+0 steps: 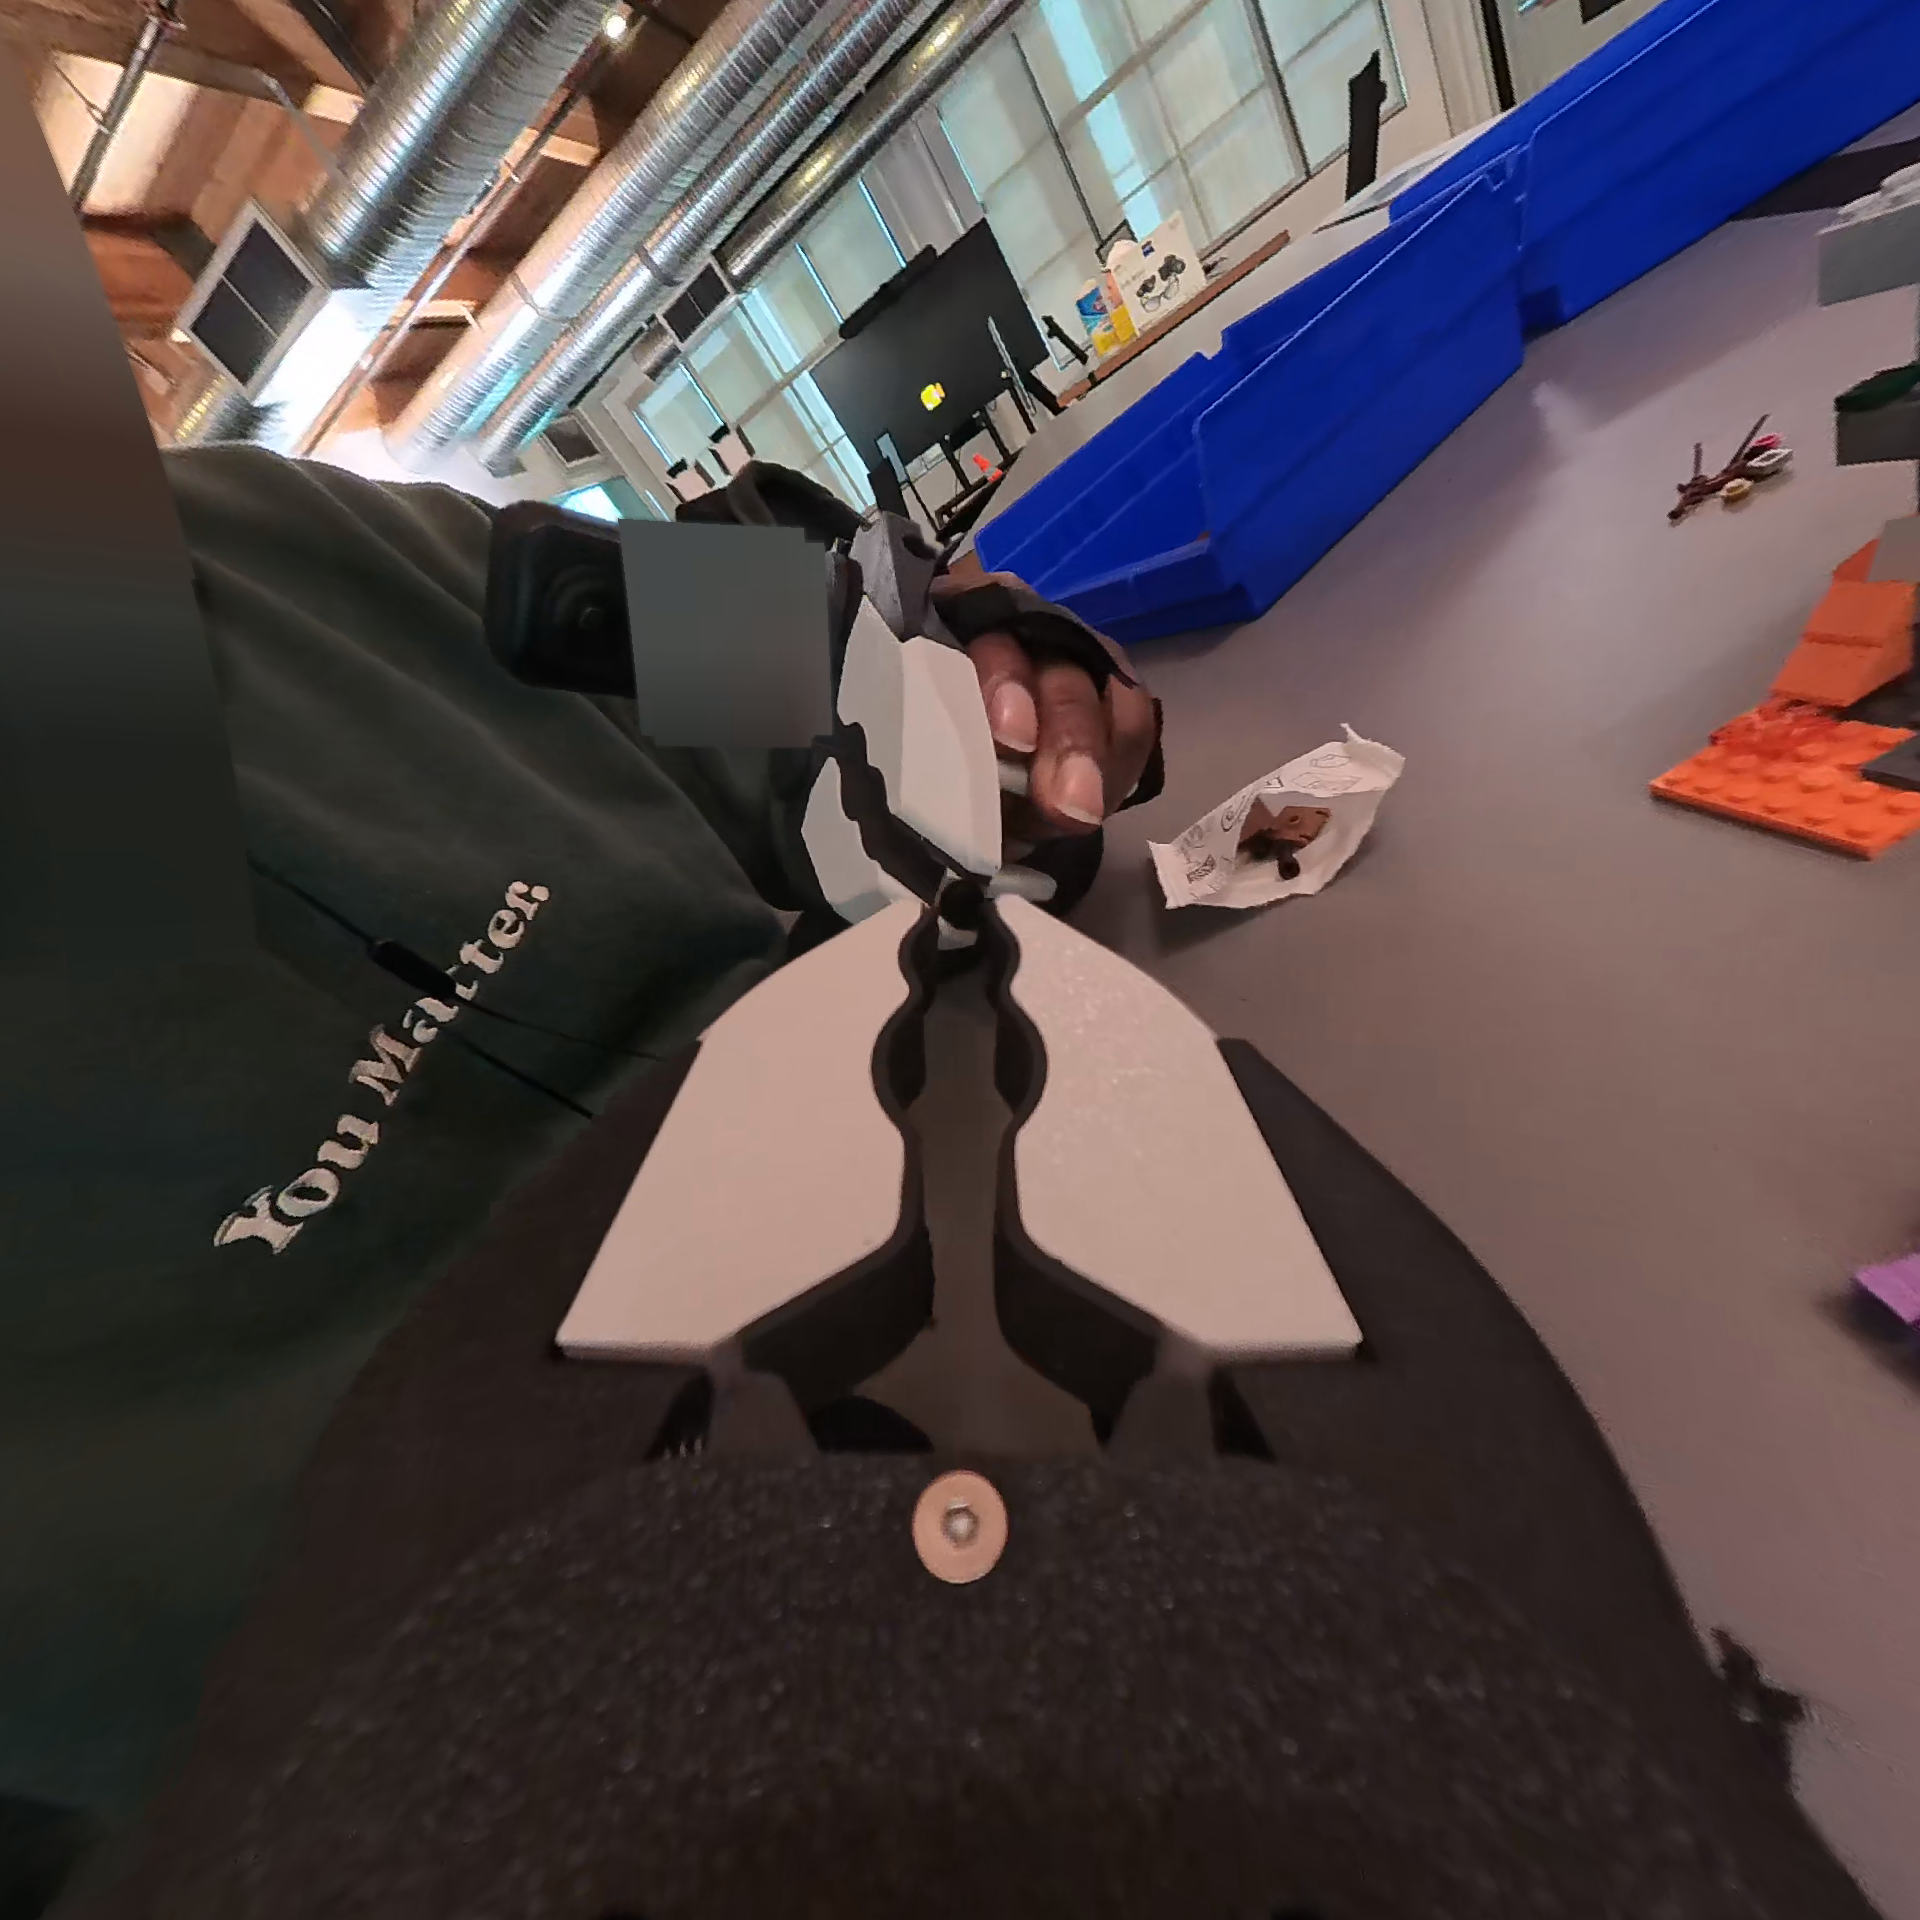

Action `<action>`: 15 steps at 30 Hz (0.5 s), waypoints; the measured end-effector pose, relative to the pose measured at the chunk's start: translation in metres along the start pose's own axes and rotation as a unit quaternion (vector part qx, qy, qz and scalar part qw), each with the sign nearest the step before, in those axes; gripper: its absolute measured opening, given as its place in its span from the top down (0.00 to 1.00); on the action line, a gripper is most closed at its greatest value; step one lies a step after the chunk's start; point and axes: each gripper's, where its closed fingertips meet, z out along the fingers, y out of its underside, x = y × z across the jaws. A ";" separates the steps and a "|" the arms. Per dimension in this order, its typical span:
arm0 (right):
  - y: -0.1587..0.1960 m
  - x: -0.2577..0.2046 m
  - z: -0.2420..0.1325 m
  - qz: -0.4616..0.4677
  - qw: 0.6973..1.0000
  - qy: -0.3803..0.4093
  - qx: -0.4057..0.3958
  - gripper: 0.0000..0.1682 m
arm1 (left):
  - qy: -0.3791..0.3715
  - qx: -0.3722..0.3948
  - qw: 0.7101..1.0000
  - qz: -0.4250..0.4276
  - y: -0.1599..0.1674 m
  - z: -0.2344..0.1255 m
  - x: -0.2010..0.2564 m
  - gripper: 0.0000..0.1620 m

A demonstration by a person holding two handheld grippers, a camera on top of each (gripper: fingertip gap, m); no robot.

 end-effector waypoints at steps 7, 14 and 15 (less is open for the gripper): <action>0.002 -0.001 0.002 0.024 1.000 -0.012 -0.002 0.96 | -0.005 -0.004 0.999 0.046 0.000 0.000 0.004 0.95; 0.004 -0.003 0.003 0.016 1.000 -0.017 -0.007 0.96 | -0.005 -0.005 0.998 0.064 -0.001 0.000 0.007 0.95; 0.003 -0.003 0.003 0.014 1.000 -0.015 -0.006 0.96 | 0.000 -0.004 0.999 0.048 -0.001 0.000 0.007 0.95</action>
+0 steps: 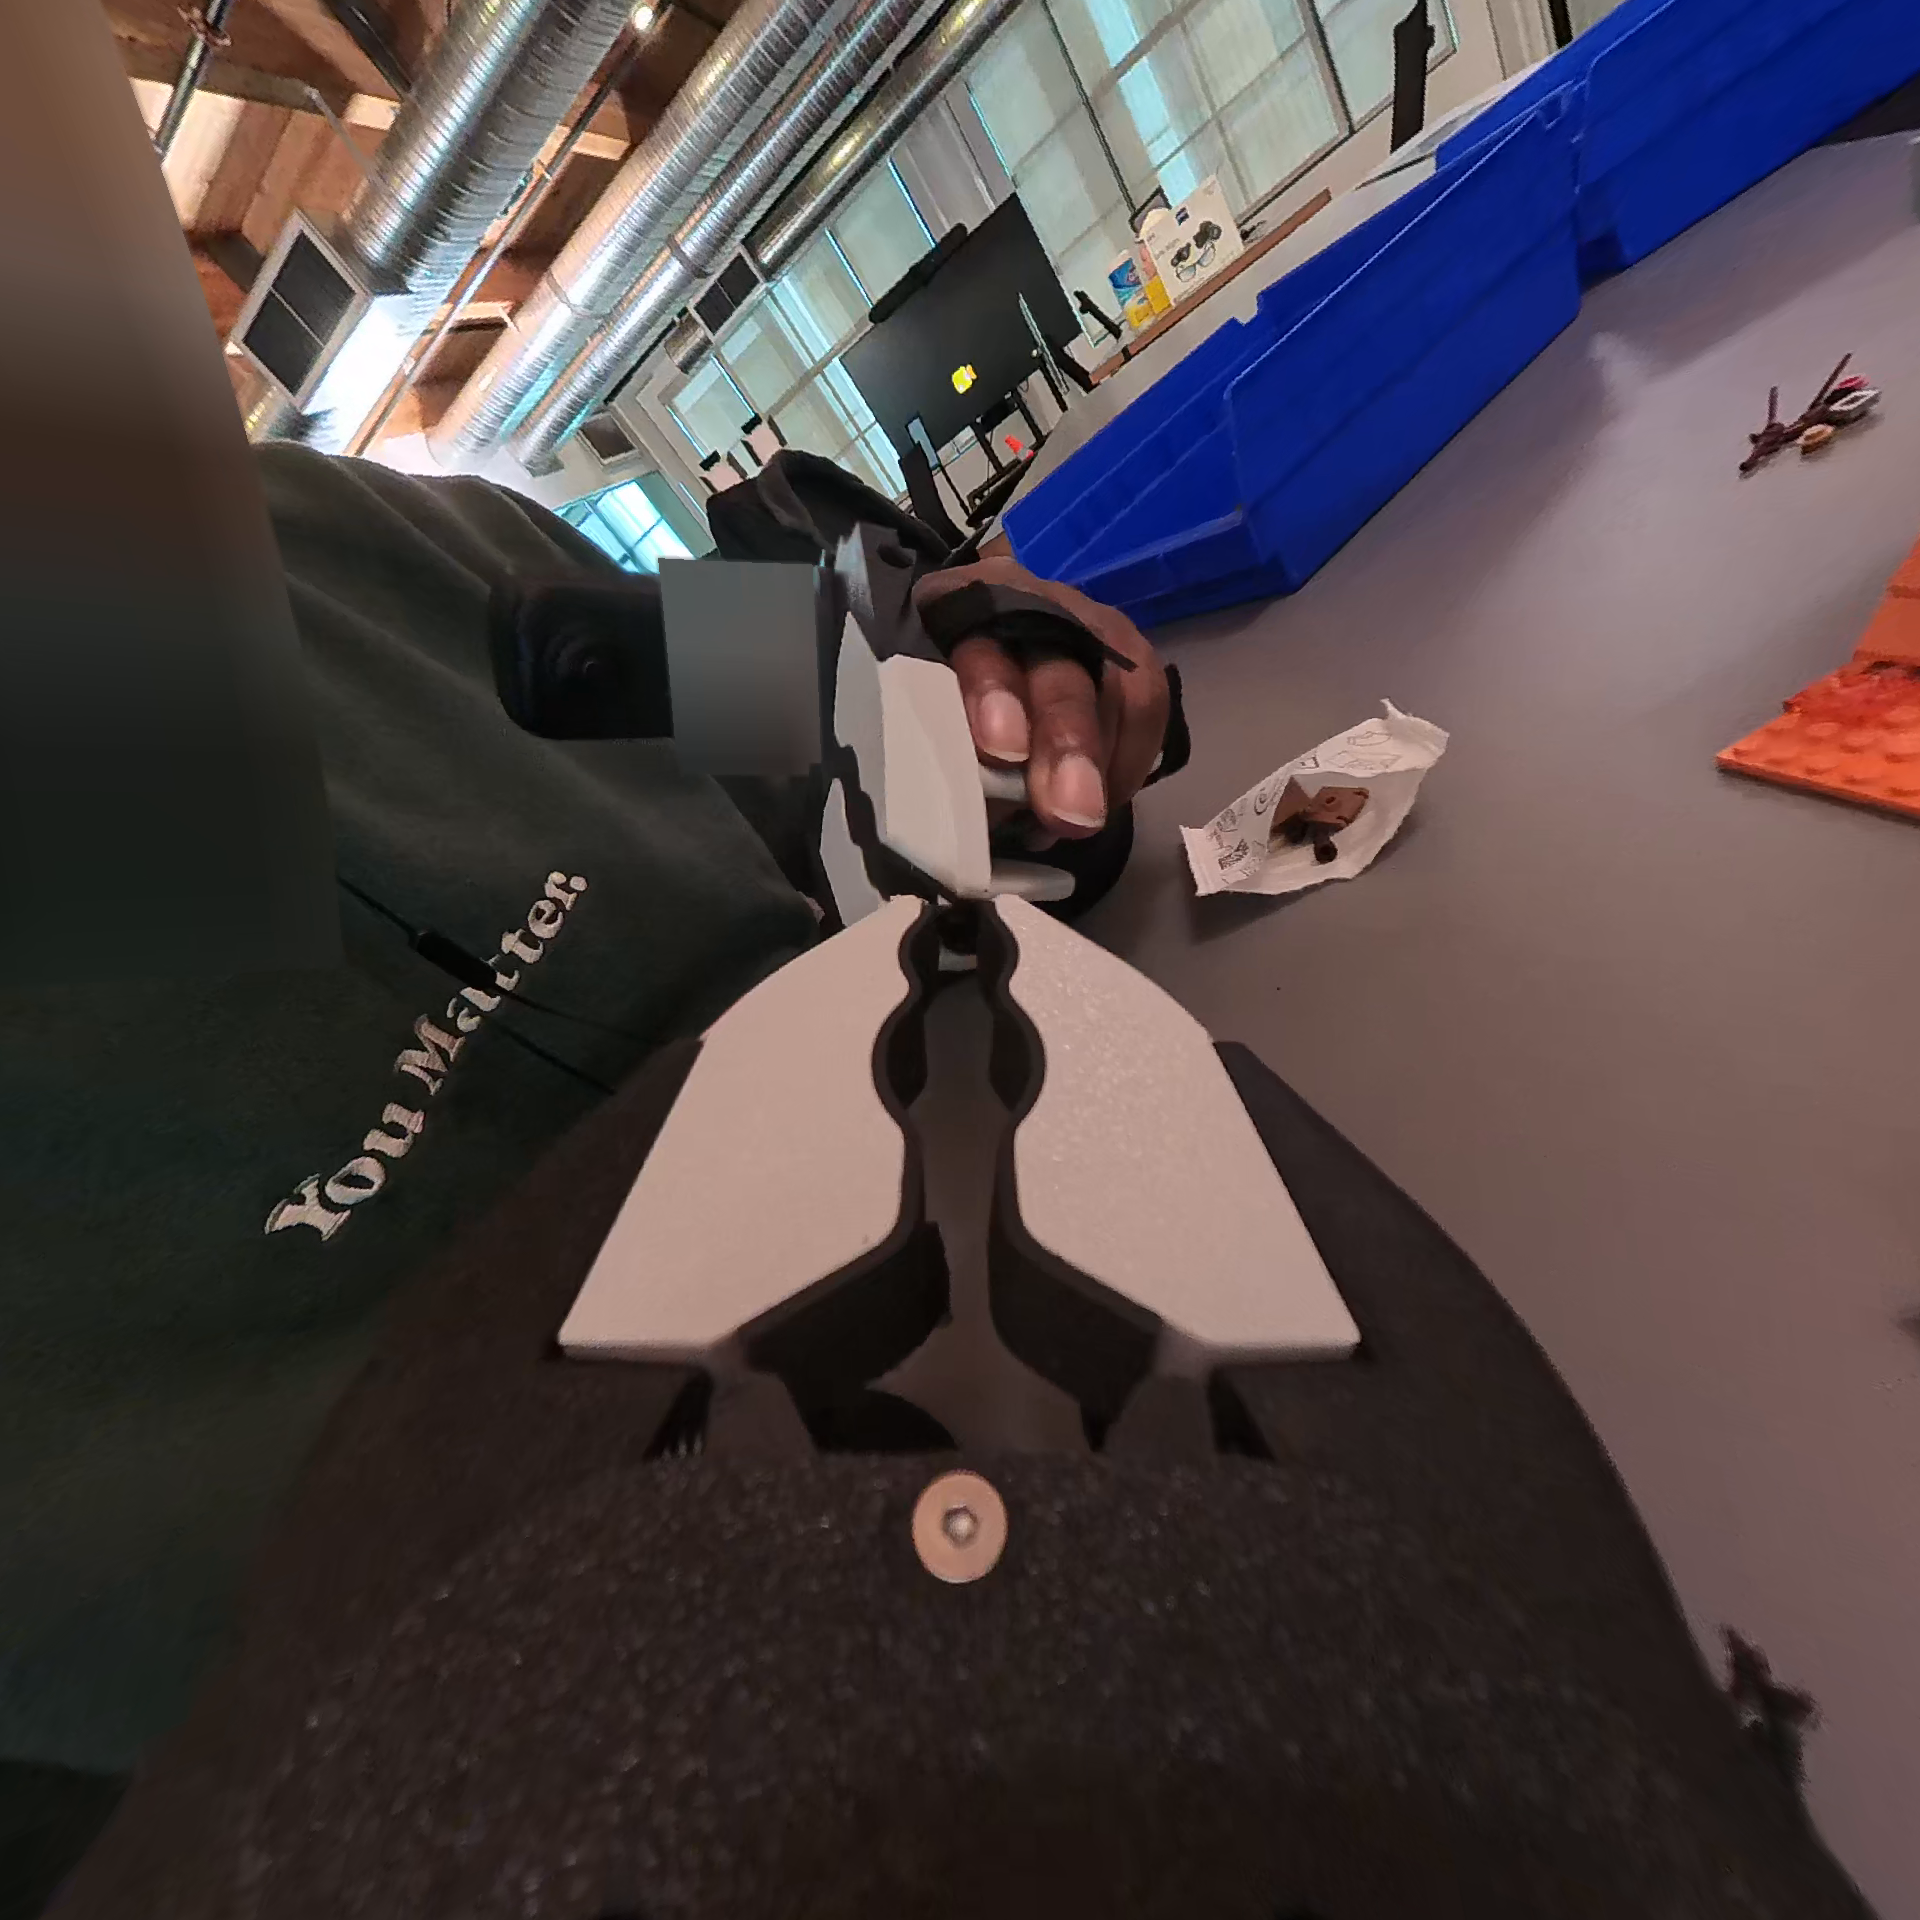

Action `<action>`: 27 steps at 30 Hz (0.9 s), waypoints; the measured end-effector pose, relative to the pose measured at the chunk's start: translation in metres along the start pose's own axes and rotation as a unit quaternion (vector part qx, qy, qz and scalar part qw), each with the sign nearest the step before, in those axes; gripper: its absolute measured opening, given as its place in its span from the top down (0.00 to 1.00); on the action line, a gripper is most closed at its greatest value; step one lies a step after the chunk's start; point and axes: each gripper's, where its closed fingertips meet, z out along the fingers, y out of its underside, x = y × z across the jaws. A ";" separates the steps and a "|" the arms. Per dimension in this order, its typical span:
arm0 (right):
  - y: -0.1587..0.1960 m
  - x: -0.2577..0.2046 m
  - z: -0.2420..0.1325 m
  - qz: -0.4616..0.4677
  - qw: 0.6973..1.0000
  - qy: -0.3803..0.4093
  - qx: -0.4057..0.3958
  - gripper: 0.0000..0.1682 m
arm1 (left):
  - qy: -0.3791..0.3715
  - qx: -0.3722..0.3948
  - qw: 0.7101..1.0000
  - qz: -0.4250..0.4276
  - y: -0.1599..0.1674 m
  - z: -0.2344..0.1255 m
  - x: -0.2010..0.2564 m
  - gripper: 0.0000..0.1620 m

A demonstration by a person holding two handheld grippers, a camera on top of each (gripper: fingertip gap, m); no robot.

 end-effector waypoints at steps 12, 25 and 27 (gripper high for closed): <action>0.003 -0.013 0.000 0.019 0.998 -0.050 -0.011 0.96 | 0.081 0.043 0.984 -0.151 -0.012 -0.006 0.006 0.95; 0.000 -0.019 -0.006 -0.011 0.999 -0.049 -0.010 1.00 | 0.160 0.059 0.938 -0.303 -0.009 -0.012 0.006 0.95; -0.004 -0.021 -0.005 -0.022 0.999 -0.041 -0.004 1.00 | 0.157 0.061 0.938 -0.301 -0.009 -0.011 0.005 0.95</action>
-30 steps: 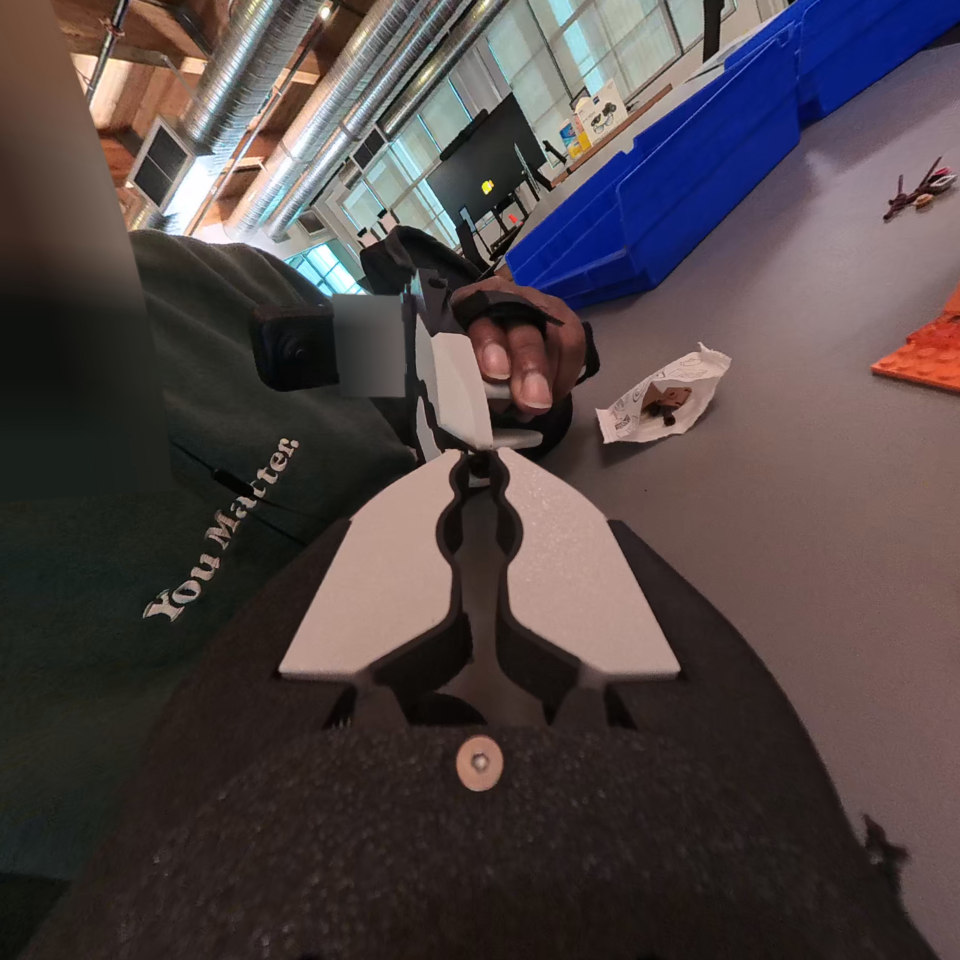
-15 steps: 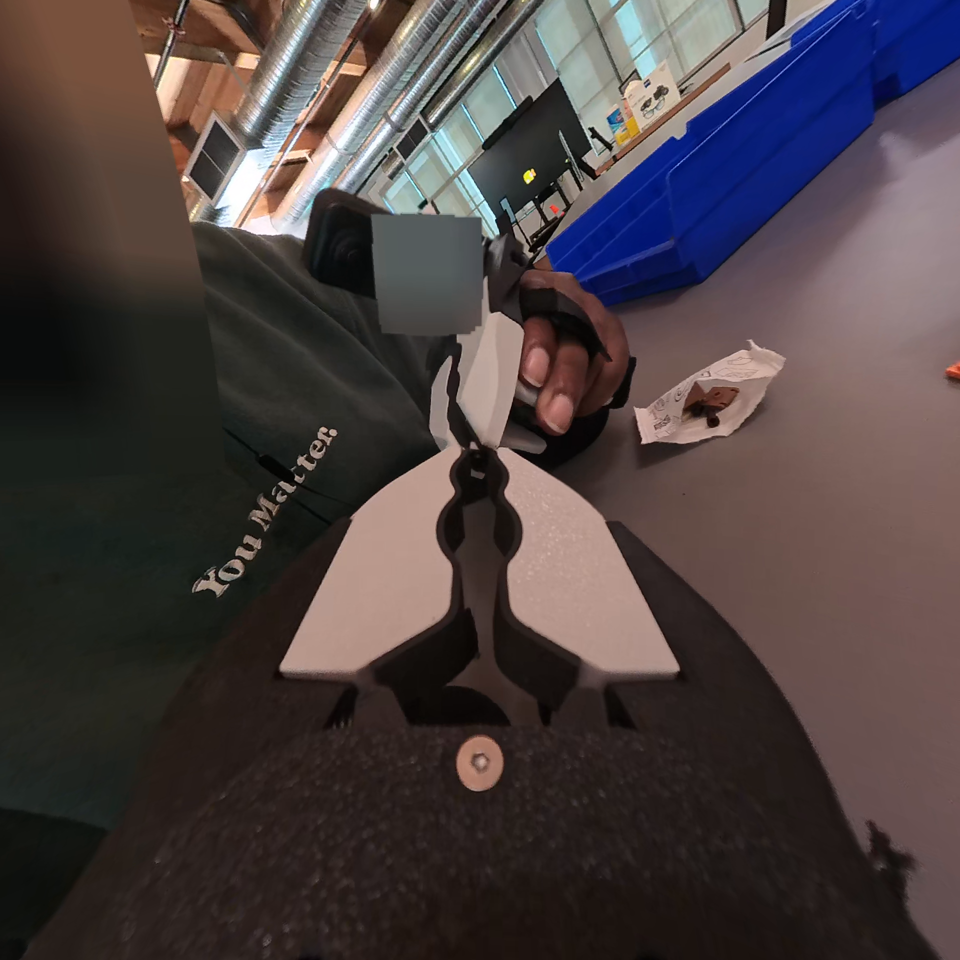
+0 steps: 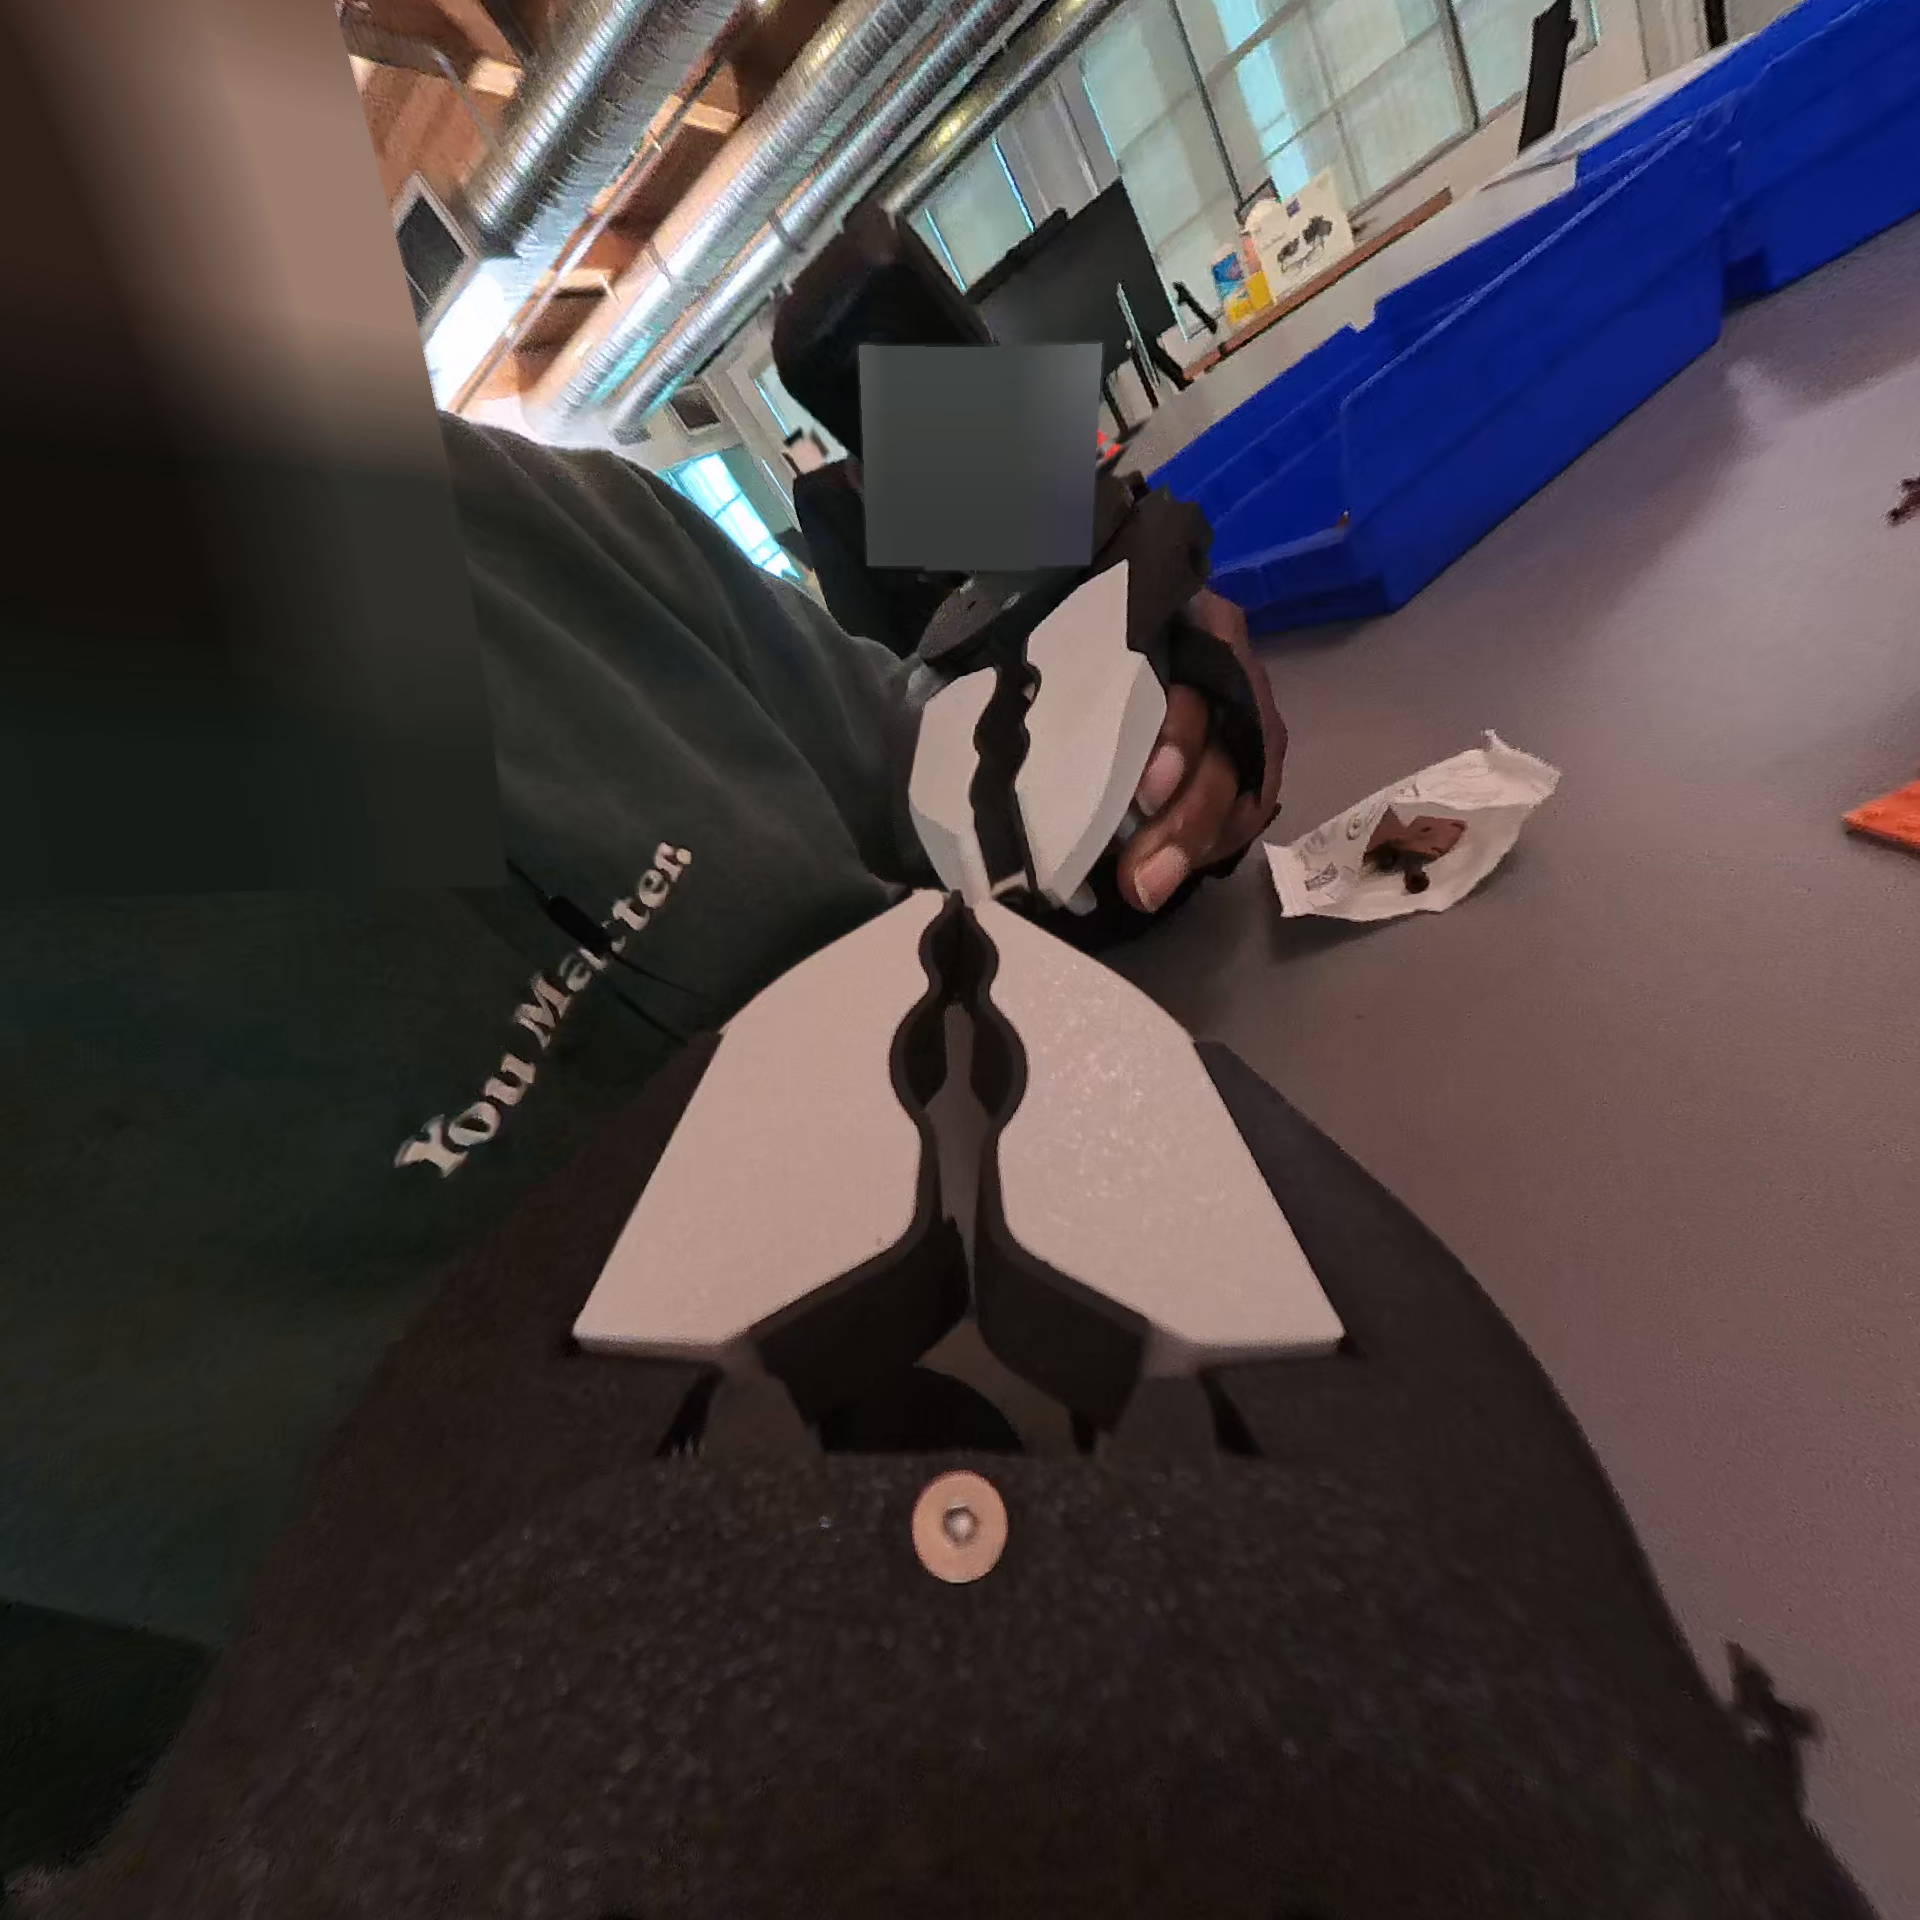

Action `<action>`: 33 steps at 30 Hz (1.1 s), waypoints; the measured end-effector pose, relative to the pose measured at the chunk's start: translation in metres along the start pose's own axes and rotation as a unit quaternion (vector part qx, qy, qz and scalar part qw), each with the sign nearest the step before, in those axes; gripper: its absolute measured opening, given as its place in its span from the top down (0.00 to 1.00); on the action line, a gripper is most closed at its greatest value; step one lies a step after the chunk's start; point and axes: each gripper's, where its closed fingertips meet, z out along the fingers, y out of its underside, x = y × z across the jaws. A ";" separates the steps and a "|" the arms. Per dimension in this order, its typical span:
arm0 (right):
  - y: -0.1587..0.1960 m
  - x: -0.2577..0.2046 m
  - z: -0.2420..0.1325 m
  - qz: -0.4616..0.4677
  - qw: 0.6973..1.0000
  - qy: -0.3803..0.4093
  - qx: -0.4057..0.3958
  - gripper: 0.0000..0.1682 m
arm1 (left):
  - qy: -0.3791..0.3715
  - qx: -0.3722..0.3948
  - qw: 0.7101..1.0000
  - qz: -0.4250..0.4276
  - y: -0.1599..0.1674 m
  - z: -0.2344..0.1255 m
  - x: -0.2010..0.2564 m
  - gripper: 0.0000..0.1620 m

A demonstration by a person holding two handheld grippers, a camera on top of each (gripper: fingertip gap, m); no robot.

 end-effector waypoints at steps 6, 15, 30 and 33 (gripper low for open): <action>0.006 0.014 -0.002 -0.010 0.999 0.042 -0.011 1.00 | 0.001 0.007 1.000 -0.011 0.000 -0.001 -0.002 0.96; 0.009 0.013 0.004 0.000 0.999 0.034 -0.018 0.94 | 0.000 0.009 1.000 -0.008 0.000 -0.001 -0.002 0.96; 0.008 0.015 0.006 0.047 0.999 0.027 -0.007 0.96 | -0.034 0.000 0.998 0.056 0.003 0.003 -0.003 0.96; 0.007 0.018 0.006 0.066 0.997 0.033 0.001 0.96 | -0.064 -0.012 0.993 0.101 0.005 0.003 -0.006 0.95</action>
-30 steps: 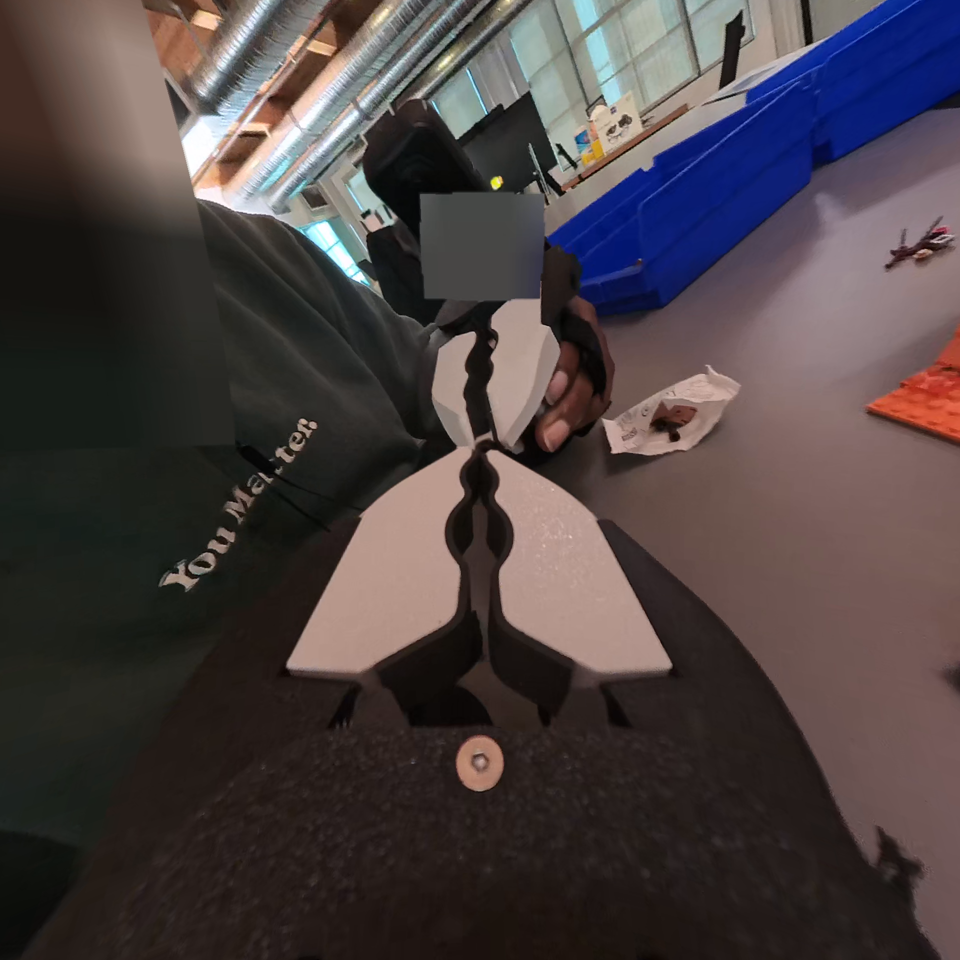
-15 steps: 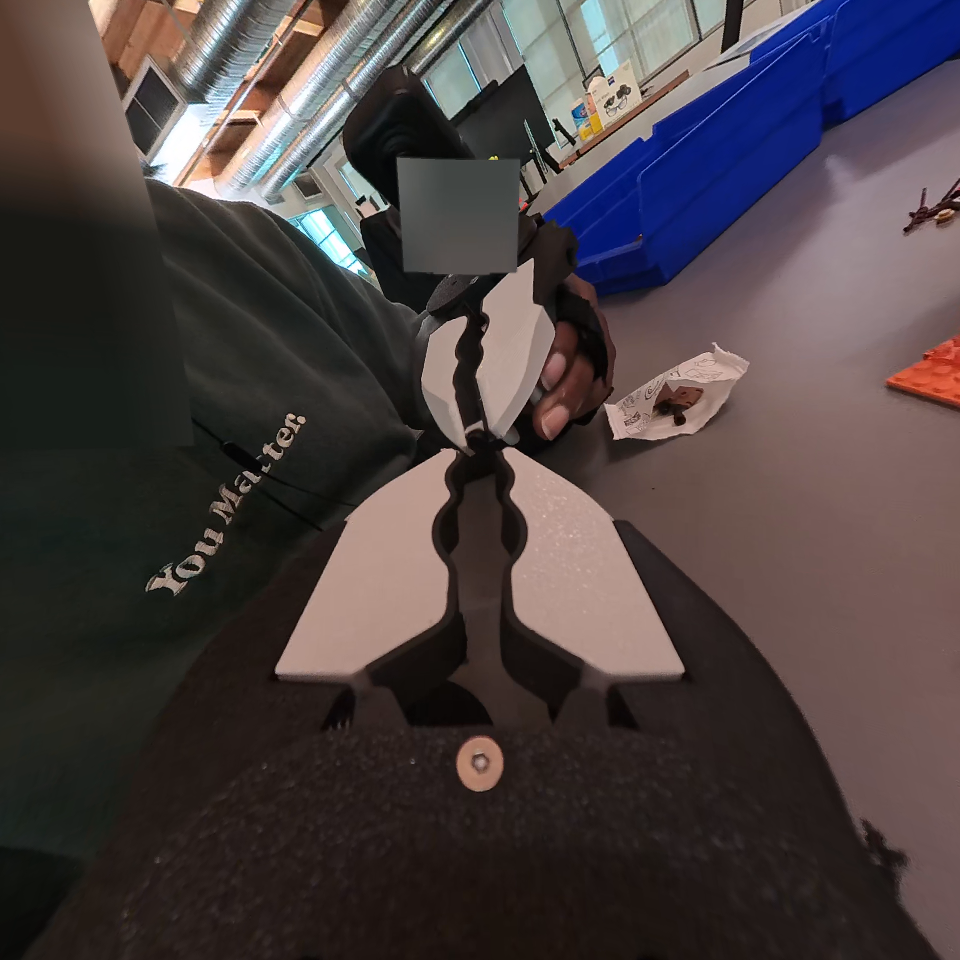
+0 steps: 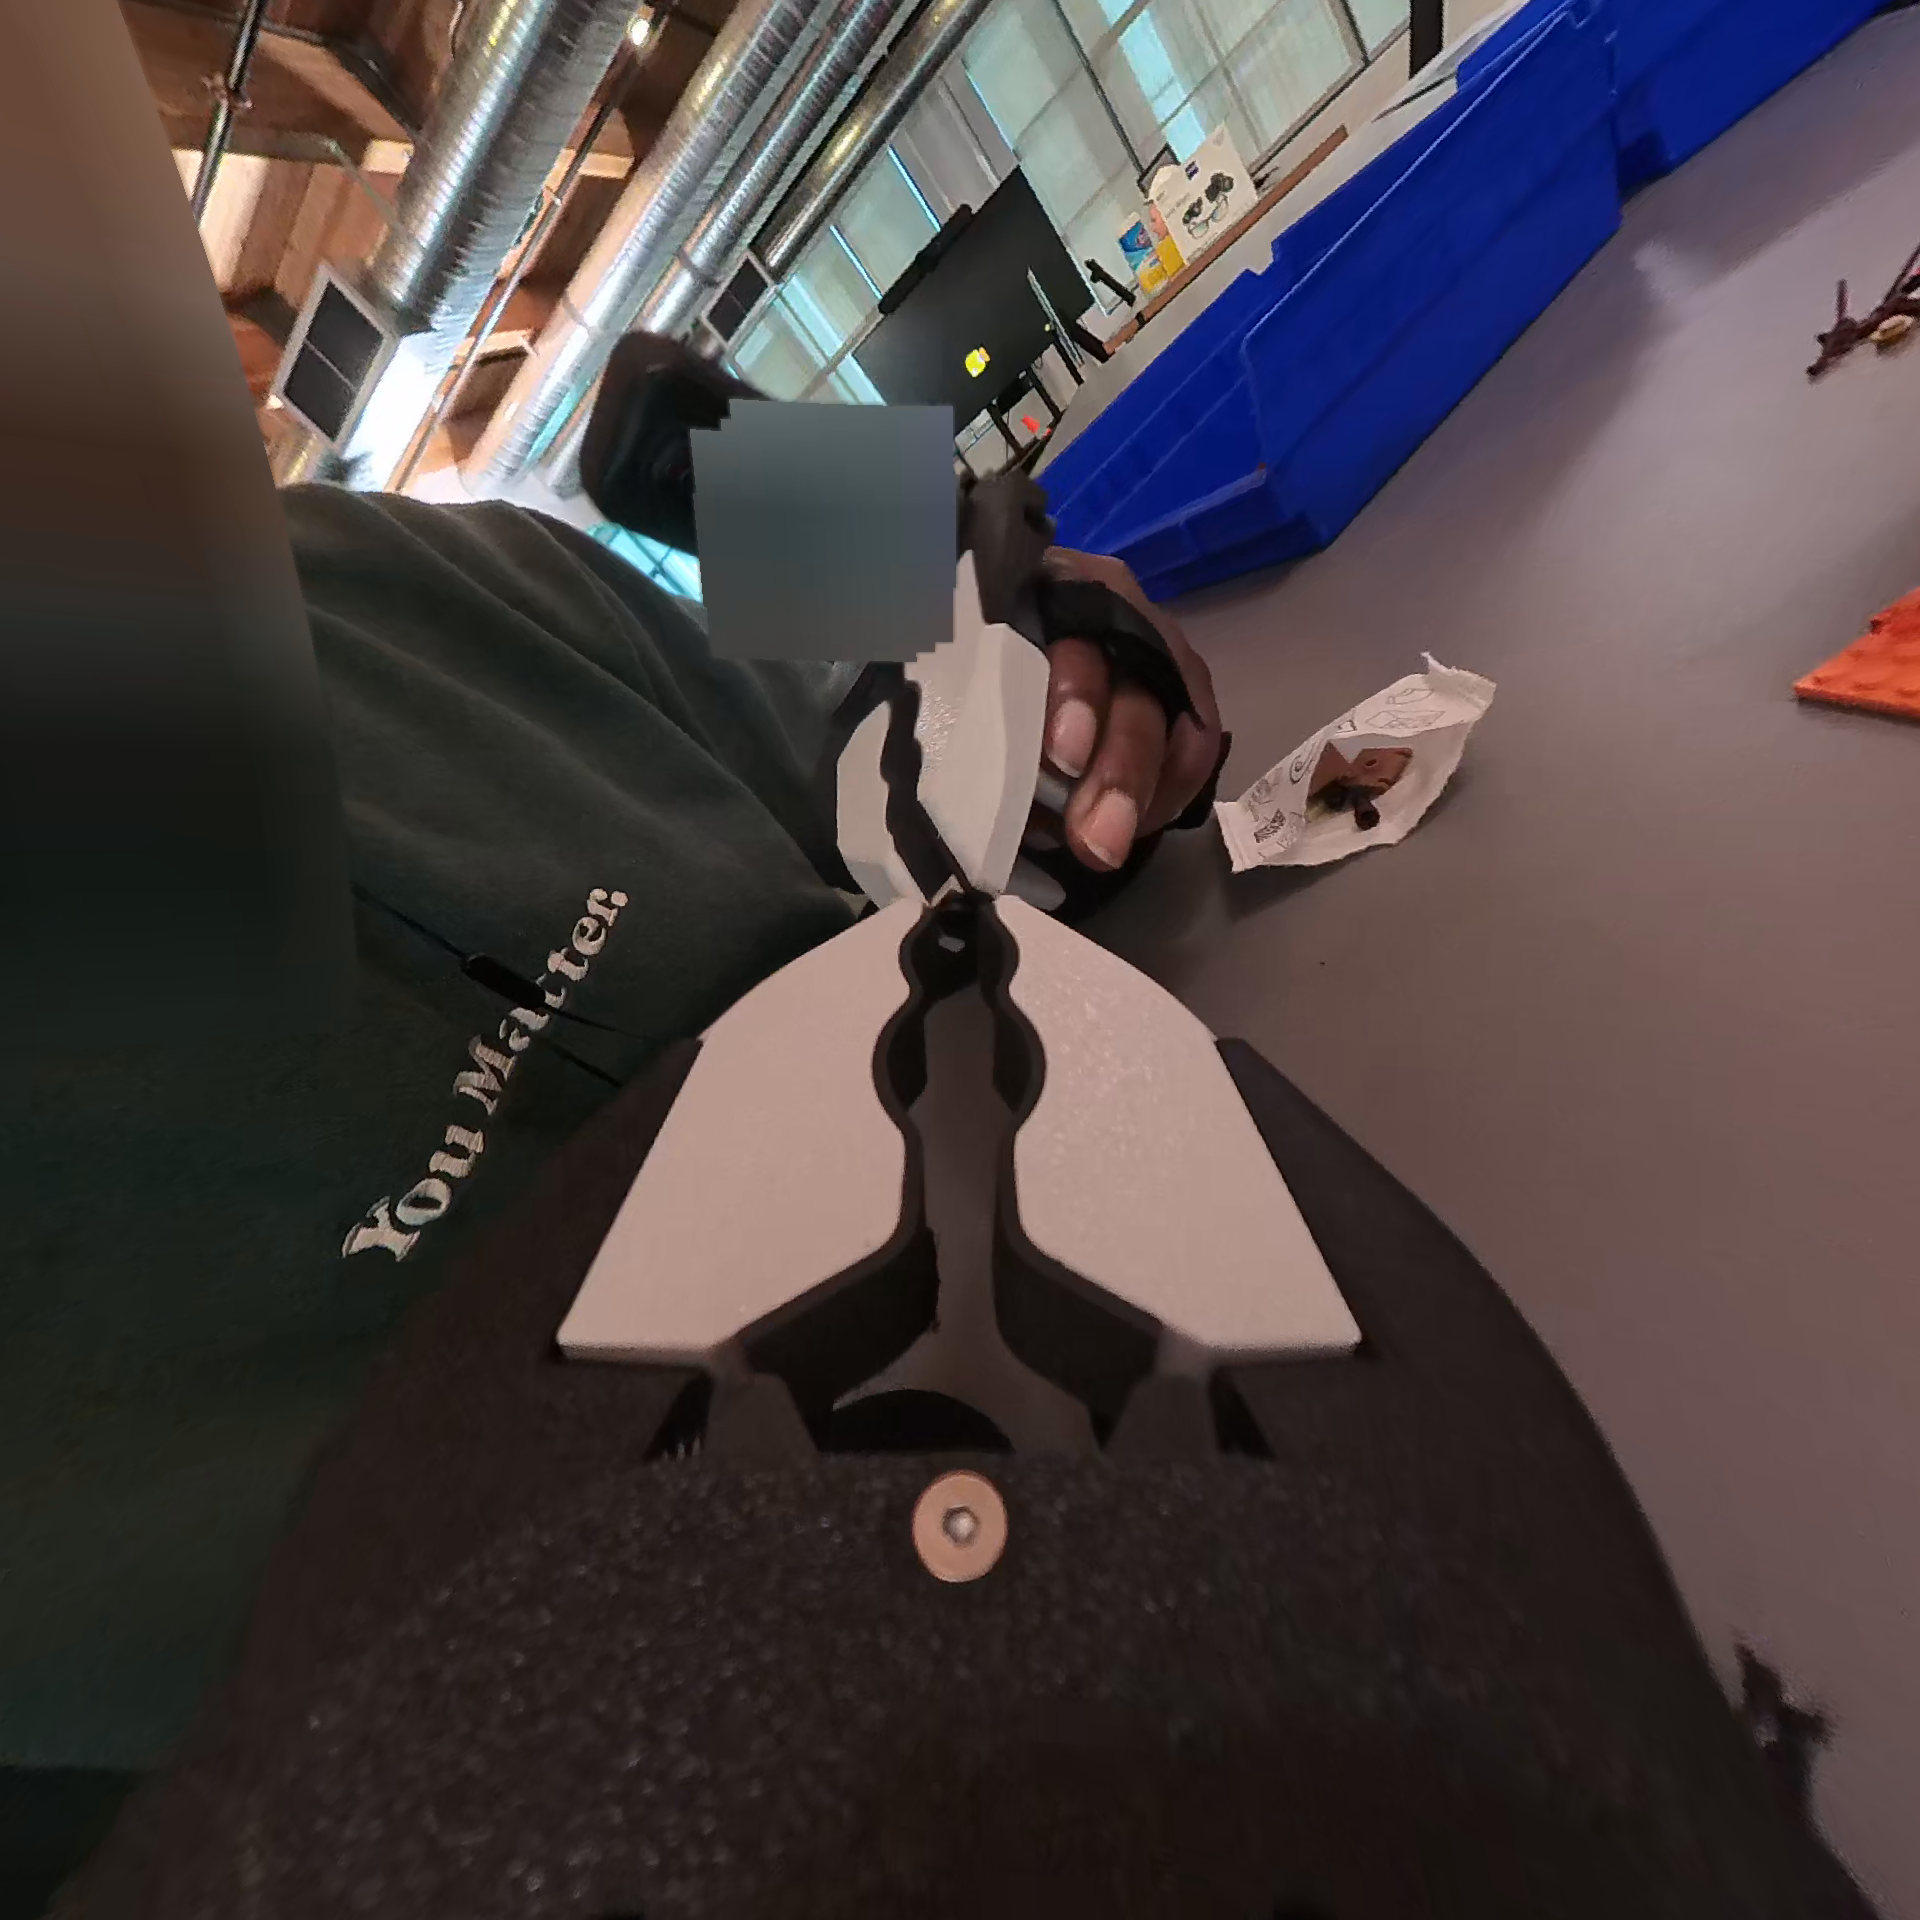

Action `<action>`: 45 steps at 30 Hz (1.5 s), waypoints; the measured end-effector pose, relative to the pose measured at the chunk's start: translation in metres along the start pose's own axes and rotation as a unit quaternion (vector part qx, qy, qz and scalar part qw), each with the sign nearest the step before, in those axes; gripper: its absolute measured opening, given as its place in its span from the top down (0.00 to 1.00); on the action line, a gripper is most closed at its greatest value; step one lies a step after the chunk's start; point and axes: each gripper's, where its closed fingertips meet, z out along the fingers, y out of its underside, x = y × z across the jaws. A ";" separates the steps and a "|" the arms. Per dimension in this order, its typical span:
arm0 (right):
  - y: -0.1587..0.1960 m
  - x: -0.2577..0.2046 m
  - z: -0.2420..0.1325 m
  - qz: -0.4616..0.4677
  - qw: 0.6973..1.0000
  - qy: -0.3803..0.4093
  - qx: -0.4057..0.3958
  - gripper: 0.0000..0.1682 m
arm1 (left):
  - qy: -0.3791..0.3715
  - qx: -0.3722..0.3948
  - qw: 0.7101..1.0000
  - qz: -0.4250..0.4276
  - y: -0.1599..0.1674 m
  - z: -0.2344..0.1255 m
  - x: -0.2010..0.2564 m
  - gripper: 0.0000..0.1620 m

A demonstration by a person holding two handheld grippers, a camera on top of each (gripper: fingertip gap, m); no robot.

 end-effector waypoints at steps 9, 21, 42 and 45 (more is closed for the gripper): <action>0.002 -0.002 0.000 0.011 1.000 -0.017 -0.004 0.97 | 0.003 0.000 1.000 0.021 0.000 0.000 0.003 0.95; 0.004 -0.009 0.000 0.000 0.999 -0.036 -0.010 0.98 | 0.080 0.018 0.989 -0.126 -0.005 -0.002 0.009 0.96; 0.003 -0.006 -0.001 -0.037 0.999 -0.010 -0.013 0.94 | 0.084 0.031 0.983 -0.160 -0.007 -0.004 0.004 0.96; 0.003 -0.009 0.000 -0.028 0.999 -0.020 -0.011 0.94 | 0.076 0.035 0.986 -0.144 -0.007 -0.003 0.004 0.96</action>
